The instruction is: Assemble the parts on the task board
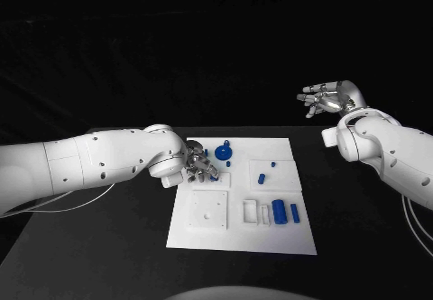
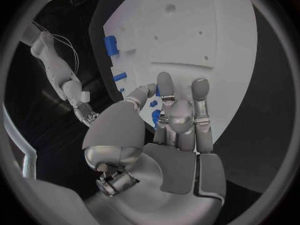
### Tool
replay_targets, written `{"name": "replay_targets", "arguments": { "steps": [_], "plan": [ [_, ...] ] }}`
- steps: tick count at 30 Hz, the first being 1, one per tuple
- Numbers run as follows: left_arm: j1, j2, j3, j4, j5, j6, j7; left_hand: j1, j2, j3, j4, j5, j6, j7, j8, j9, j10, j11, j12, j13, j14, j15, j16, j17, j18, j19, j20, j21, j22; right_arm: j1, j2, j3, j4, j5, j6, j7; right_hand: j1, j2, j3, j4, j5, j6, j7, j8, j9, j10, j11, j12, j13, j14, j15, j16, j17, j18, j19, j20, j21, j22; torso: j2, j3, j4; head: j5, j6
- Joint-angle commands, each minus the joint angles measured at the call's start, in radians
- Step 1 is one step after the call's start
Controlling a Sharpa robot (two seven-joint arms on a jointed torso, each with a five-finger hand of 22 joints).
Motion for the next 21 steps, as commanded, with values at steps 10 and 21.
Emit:
{"name": "replay_targets", "arguments": {
  "steps": [10, 21],
  "plan": [
    [0.012, 0.004, 0.0, -0.008, 0.054, 0.024, -0.016, -0.005, 0.016, 0.07, -0.062, 0.004, 0.14, -0.094, 0.005, 0.029, 0.042, -0.017, 0.029, 0.006, 0.002, -0.006, 0.026, 0.026, 0.004, 0.011, 0.001, -0.01, 0.014, -0.003, 0.003, 0.001, -0.004, -0.004, 0.023, -0.006, 0.001, 0.011, -0.007, 0.001, 0.003, -0.007, 0.0, -0.004, -0.001, -0.002, 0.004, -0.002, -0.001, 0.0, 0.002, -0.003, -0.002, -0.012, 0.037, 0.001, 0.005, -0.002, 0.0, -0.0003, 0.0004, 0.002, -0.002],
    [0.016, 0.011, 0.0, -0.023, 0.028, 0.031, -0.025, -0.024, 0.026, 0.078, -0.08, 0.011, 0.15, -0.098, 0.004, 0.055, 0.043, -0.019, 0.05, 0.009, 0.002, -0.004, 0.045, 0.043, 0.009, 0.013, 0.006, -0.017, 0.032, -0.004, 0.005, 0.001, -0.004, -0.006, 0.024, -0.008, 0.001, 0.011, -0.007, 0.001, 0.003, -0.007, 0.0, -0.004, -0.001, -0.002, 0.004, -0.002, -0.001, 0.0, 0.002, -0.003, -0.002, -0.012, 0.037, 0.001, 0.005, -0.002, 0.0, -0.0001, 0.0008, 0.004, -0.004]
  ]
}}
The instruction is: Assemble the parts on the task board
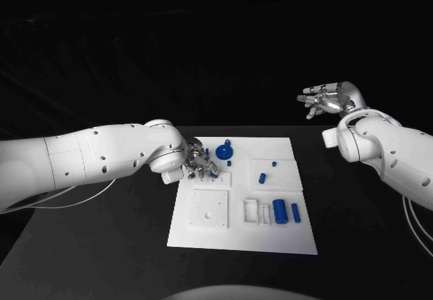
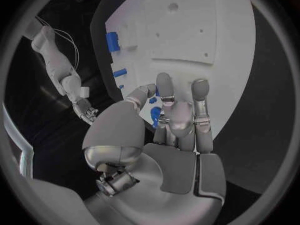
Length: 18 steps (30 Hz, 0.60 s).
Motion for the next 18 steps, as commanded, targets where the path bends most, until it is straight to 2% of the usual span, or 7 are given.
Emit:
{"name": "replay_targets", "arguments": {
  "steps": [1, 7, 12, 18],
  "plan": [
    [0.002, 0.005, 0.0, -0.003, -0.016, 0.021, -0.009, -0.004, 0.007, 0.077, -0.08, 0.005, 0.15, -0.098, 0.002, 0.028, 0.039, -0.015, 0.004, 0.0, 0.002, -0.005, 0.005, 0.001, 0.009, 0.007, 0.0, -0.004, 0.002, -0.001, 0.001, 0.001, 0.0, -0.006, 0.015, 0.001, 0.002, 0.014, -0.009, -0.001, 0.005, -0.008, 0.001, -0.004, -0.001, -0.003, 0.004, -0.003, -0.002, -0.001, 0.002, -0.003, -0.002, -0.011, 0.036, 0.001, 0.006, -0.006, 0.0, -0.0004, -0.0001, 0.0, -0.001],
    [0.002, 0.01, 0.0, -0.009, -0.037, 0.019, -0.017, -0.005, 0.007, 0.078, -0.083, 0.008, 0.151, -0.098, 0.002, 0.029, 0.039, -0.015, 0.006, 0.0, 0.001, -0.005, 0.006, 0.0, 0.009, 0.008, 0.0, -0.006, 0.005, -0.001, 0.002, 0.001, 0.0, -0.006, 0.014, 0.0, 0.002, 0.014, -0.009, -0.001, 0.005, -0.008, 0.001, -0.004, -0.001, -0.003, 0.004, -0.003, -0.002, -0.001, 0.002, -0.003, -0.002, -0.011, 0.036, 0.001, 0.006, -0.006, 0.0, 0.0, -0.0008, 0.003, -0.002],
    [0.002, 0.015, 0.0, -0.013, -0.044, 0.023, -0.02, -0.004, 0.008, 0.08, -0.086, 0.011, 0.151, -0.098, 0.002, 0.03, 0.039, -0.015, 0.006, -0.001, 0.002, -0.005, 0.006, -0.001, 0.009, 0.009, -0.001, -0.007, 0.007, -0.001, 0.003, 0.001, 0.0, -0.006, 0.014, -0.001, 0.001, 0.014, -0.011, 0.0, 0.006, -0.008, 0.001, -0.004, -0.001, -0.006, 0.005, -0.005, -0.003, -0.001, 0.002, -0.003, -0.002, -0.012, 0.035, 0.002, 0.006, -0.009, 0.0, -0.0011, -0.0002, 0.0, -0.002],
    [0.002, 0.018, 0.0, -0.013, -0.065, 0.029, -0.021, -0.005, 0.009, 0.081, -0.087, 0.011, 0.151, -0.098, 0.001, 0.03, 0.039, -0.015, 0.006, -0.001, 0.001, -0.005, 0.006, -0.003, 0.009, 0.009, 0.0, -0.008, 0.01, -0.001, 0.003, 0.001, 0.001, -0.007, 0.016, -0.002, 0.001, 0.014, -0.011, 0.0, 0.006, -0.008, 0.001, -0.004, -0.001, -0.006, 0.005, -0.005, -0.003, -0.001, 0.002, -0.003, -0.002, -0.012, 0.035, 0.002, 0.006, -0.009, 0.0, -0.0015, 0.0, 0.004, 0.0]
  ]
}}
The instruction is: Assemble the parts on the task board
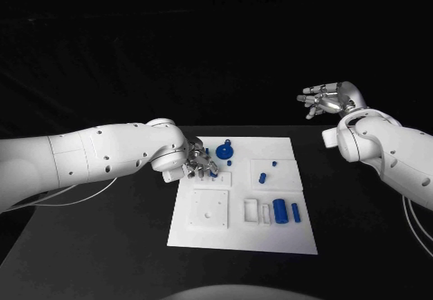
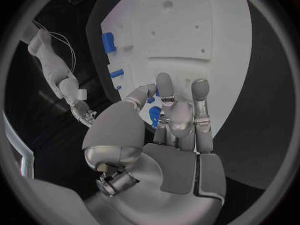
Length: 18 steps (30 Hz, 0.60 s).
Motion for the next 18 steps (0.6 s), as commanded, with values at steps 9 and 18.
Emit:
{"name": "replay_targets", "arguments": {
  "steps": [9, 18],
  "plan": [
    [0.001, 0.006, 0.0, 0.003, -0.057, 0.033, -0.007, -0.003, 0.011, 0.081, -0.088, 0.001, 0.151, -0.098, 0.005, 0.026, 0.039, -0.015, 0.003, -0.002, 0.0, -0.006, 0.002, -0.003, 0.009, 0.009, -0.002, -0.009, 0.006, 0.0, 0.002, 0.001, 0.001, -0.007, 0.015, 0.0, -0.001, 0.008, -0.006, -0.002, 0.005, -0.007, -0.001, -0.004, -0.001, -0.003, 0.002, -0.006, -0.002, -0.001, 0.002, -0.003, -0.001, -0.012, 0.035, 0.002, 0.005, -0.003, 0.0, -0.0009, -0.0001, 0.003, -0.001],
    [0.0, 0.005, 0.0, 0.002, -0.06, 0.041, -0.009, -0.003, 0.012, 0.081, -0.09, 0.001, 0.151, -0.098, 0.005, 0.026, 0.039, -0.015, 0.004, -0.002, 0.0, -0.006, 0.004, -0.002, 0.009, 0.011, -0.001, -0.012, 0.01, 0.0, 0.002, 0.001, 0.001, -0.007, 0.017, -0.002, 0.0, 0.009, -0.006, -0.003, 0.004, -0.008, -0.001, -0.004, -0.001, -0.004, 0.002, -0.007, -0.003, -0.001, 0.003, -0.003, -0.001, -0.011, 0.035, 0.002, 0.006, -0.004, 0.0, -0.0008, 0.0007, 0.003, -0.005]
  ]
}}
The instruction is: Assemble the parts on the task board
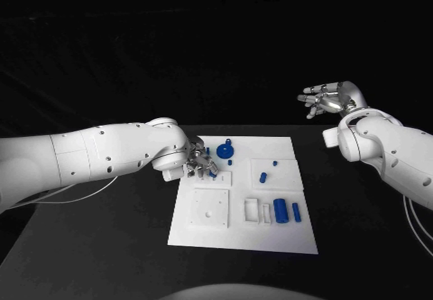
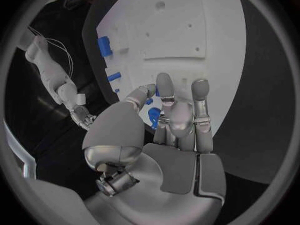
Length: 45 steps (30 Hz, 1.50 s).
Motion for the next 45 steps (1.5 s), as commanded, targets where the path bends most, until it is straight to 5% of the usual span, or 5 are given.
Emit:
{"name": "replay_targets", "arguments": {
  "steps": [1, 45],
  "plan": [
    [0.0, 0.002, 0.0, 0.002, -0.013, 0.023, -0.003, 0.004, 0.012, 0.078, -0.083, 0.003, 0.151, -0.098, 0.003, -0.001, 0.039, -0.015, 0.004, -0.001, 0.0, -0.006, 0.004, 0.0, 0.009, 0.008, 0.002, -0.006, 0.001, 0.0, 0.002, 0.001, 0.0, -0.007, 0.016, 0.002, 0.0, 0.009, -0.003, 0.0, 0.004, -0.008, 0.0, -0.004, -0.001, -0.004, 0.002, -0.007, -0.001, -0.001, 0.003, -0.003, -0.001, -0.011, 0.035, 0.002, 0.006, -0.001, 0.0, 0.0003, 0.0007, 0.0, -0.002],
    [-0.005, -0.003, 0.0, 0.013, -0.013, 0.031, -0.008, 0.004, 0.016, 0.078, -0.085, -0.001, 0.15, -0.097, 0.003, 0.0, 0.039, -0.015, 0.002, -0.001, 0.0, -0.005, 0.003, -0.004, 0.009, 0.012, 0.003, -0.021, 0.016, -0.004, 0.007, 0.001, -0.003, -0.007, 0.028, -0.005, -0.001, 0.011, -0.004, -0.002, 0.004, -0.008, 0.0, -0.004, -0.001, -0.004, 0.002, -0.007, -0.002, -0.002, 0.003, -0.002, -0.001, -0.011, 0.036, 0.002, 0.007, -0.004, 0.0, 0.0005, 0.0001, 0.011, -0.005]
  ]
}}
